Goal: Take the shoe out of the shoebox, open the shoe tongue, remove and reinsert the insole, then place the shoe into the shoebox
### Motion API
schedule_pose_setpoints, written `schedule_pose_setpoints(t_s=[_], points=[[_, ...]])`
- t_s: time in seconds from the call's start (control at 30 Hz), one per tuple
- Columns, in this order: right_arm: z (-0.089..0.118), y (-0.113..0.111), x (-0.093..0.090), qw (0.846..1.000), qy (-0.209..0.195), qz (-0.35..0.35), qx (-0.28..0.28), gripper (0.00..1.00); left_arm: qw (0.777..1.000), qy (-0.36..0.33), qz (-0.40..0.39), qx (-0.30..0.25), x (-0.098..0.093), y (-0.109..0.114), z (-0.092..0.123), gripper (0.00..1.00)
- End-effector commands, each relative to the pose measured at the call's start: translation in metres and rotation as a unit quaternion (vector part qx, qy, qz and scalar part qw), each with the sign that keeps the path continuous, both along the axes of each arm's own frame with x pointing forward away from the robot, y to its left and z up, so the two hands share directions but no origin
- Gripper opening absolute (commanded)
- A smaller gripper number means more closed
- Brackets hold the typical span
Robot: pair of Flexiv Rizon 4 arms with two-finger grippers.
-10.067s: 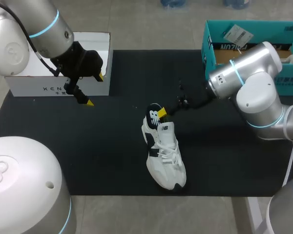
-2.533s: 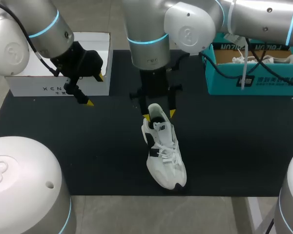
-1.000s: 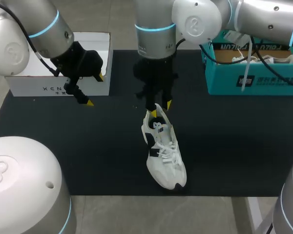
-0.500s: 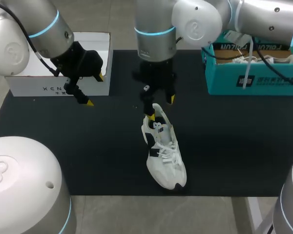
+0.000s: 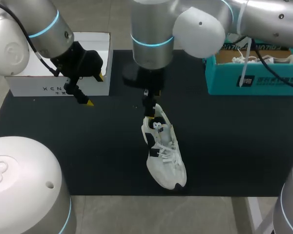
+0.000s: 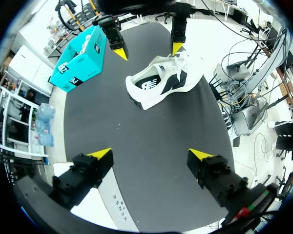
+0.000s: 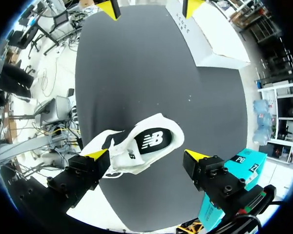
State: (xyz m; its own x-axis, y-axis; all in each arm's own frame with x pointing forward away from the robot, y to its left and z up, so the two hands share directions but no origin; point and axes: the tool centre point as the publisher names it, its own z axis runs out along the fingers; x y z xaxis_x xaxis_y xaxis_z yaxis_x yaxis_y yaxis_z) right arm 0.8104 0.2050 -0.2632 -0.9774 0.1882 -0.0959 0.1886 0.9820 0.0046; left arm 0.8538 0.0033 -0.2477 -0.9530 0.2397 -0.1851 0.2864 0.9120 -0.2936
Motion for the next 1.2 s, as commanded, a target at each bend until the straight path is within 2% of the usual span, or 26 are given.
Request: schedule_pose_setpoints(t_s=[0.03, 0.17, 0.47, 0.6, 0.83, 1.2], points=[[-0.001, -0.009, -0.007, 0.991, -0.052, 0.117, 0.035, 1.0, 1.0, 0.0, 0.0, 0.001, 0.0, 0.0, 0.0, 1.0], [-0.001, -0.009, -0.007, 0.991, -0.052, 0.117, 0.035, 1.0, 1.0, 0.0, 0.0, 0.001, 0.0, 0.0, 0.0, 1.0], [-0.012, -0.022, 0.01, 0.986, -0.009, 0.152, 0.075, 1.0, 1.0, 0.0, 0.0, 0.001, 0.0, 0.0, 0.0, 1.0], [-0.012, -0.023, 0.017, 0.978, -0.019, 0.185, 0.096, 1.0, 1.0, 0.0, 0.0, 0.001, 0.0, 0.0, 0.0, 1.0], [-0.016, -0.015, 0.032, 0.976, -0.011, 0.21, 0.058, 1.0, 1.0, 0.0, 0.0, 0.001, 0.0, 0.0, 0.0, 1.0], [-0.042, -0.003, 0.054, 0.98, 0.023, 0.197, 0.013, 1.0, 1.0, 0.0, 0.0, 0.001, 0.0, 0.0, 0.0, 1.0]])
